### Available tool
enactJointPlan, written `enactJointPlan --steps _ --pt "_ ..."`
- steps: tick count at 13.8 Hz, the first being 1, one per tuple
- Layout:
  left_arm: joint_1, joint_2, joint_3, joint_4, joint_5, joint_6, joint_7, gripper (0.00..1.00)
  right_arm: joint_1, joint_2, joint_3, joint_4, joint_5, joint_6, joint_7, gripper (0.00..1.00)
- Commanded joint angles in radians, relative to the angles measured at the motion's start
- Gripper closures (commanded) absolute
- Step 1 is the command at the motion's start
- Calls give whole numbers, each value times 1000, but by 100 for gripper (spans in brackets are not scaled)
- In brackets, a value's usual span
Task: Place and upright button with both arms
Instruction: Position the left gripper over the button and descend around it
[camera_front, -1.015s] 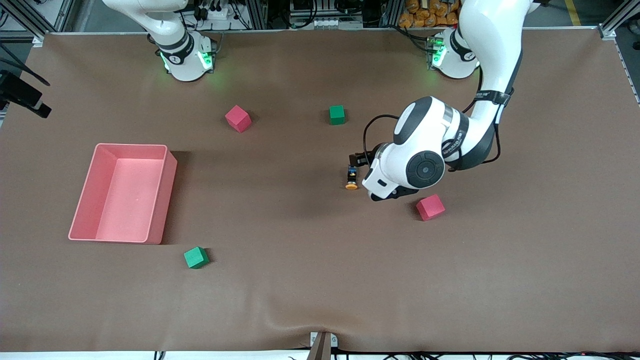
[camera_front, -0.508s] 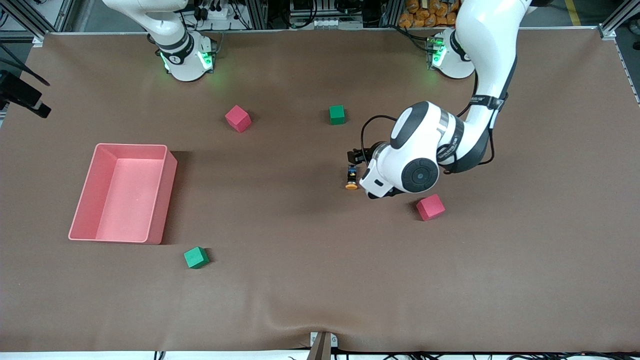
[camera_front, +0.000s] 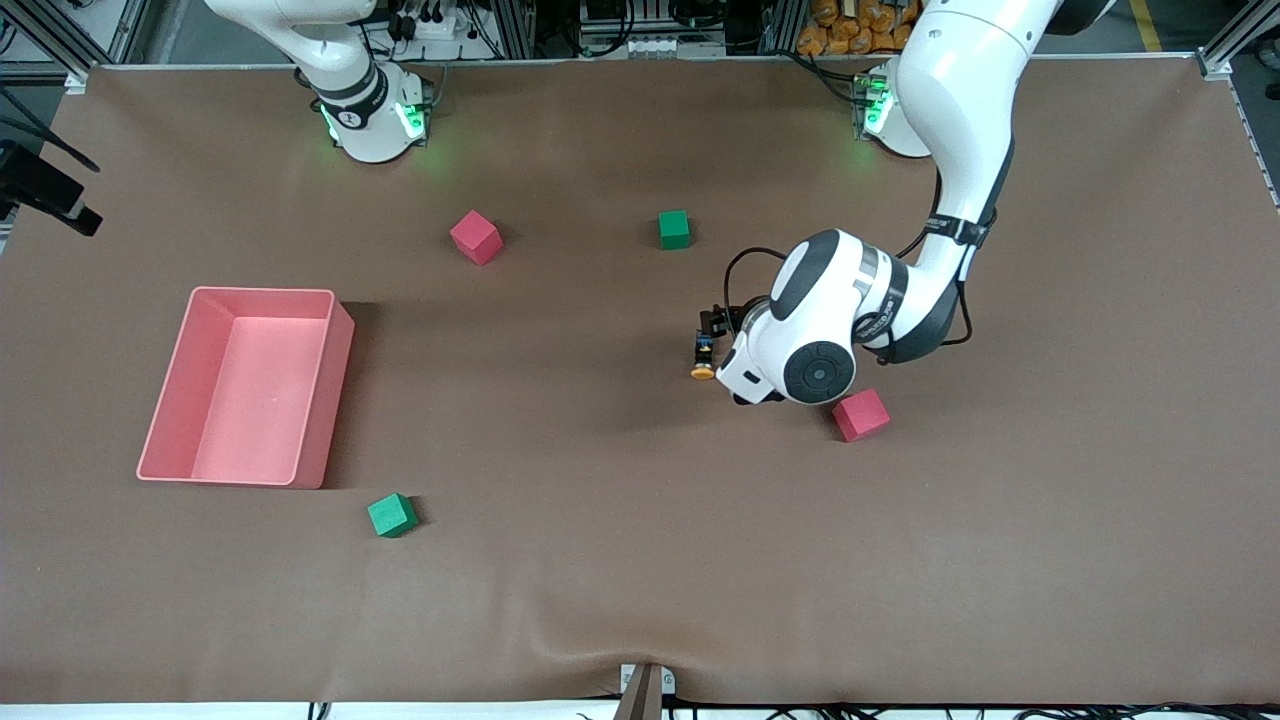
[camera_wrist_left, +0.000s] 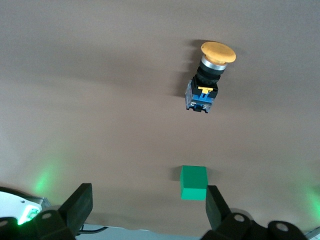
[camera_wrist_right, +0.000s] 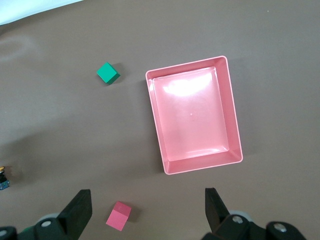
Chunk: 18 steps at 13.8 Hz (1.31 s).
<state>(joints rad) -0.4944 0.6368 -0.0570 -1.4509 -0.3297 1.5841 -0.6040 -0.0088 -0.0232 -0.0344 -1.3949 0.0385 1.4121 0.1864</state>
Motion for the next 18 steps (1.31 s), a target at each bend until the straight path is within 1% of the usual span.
enactJointPlan --steps 1,3,7,8,11,12,13,14,16,18 --pt "-21 9 2 18 21 17 24 0 -8 5 5 19 14 -7 12 0" --pt "-32 11 2 17 21 49 71 0 -8 5 5 19 14 -7 12 0" --pt "-44 27 2 17 21 105 84 0 -8 5 5 19 14 -7 12 0" --pt "-58 40 3 17 29 108 84 0 -8 5 5 19 14 -7 12 0" --pt "-87 83 3 18 75 186 101 0 -7 5 5 19 14 -7 12 0" --pt "-89 92 3 18 75 197 116 1 -7 5 5 19 14 -7 10 0" --pt "-89 92 3 18 75 200 148 5 -7 5 5 19 14 -7 11 0" --pt "-89 92 3 17 74 200 159 7 -8 5 5 19 14 -7 10 0" --pt "-92 101 3 18 74 205 162 7 -7 5 5 19 14 -7 10 0" --pt "-96 110 3 18 74 215 165 10 -8 5 5 19 14 -7 10 0"
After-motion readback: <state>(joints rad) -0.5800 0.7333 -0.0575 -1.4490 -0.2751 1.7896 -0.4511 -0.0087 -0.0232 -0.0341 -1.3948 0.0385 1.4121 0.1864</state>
